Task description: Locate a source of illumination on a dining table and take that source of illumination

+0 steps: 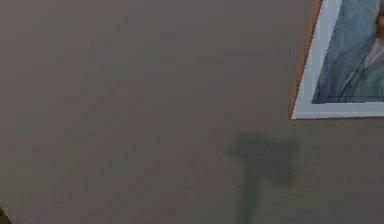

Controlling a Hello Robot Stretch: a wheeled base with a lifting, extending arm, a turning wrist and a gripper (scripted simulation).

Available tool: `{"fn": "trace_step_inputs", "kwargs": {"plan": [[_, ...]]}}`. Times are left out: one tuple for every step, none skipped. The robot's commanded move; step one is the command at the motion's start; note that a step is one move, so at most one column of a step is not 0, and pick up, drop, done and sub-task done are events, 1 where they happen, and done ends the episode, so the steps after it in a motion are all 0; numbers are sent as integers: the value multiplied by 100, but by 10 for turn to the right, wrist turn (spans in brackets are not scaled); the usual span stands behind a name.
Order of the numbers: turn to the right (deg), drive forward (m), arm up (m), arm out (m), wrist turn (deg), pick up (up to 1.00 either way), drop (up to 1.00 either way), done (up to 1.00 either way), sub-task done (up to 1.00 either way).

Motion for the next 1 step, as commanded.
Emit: {"fn": "trace_step_inputs", "kwargs": {"plan": [[450, 0, 0, 0, 0, 0, 0, 0, 0]]}}
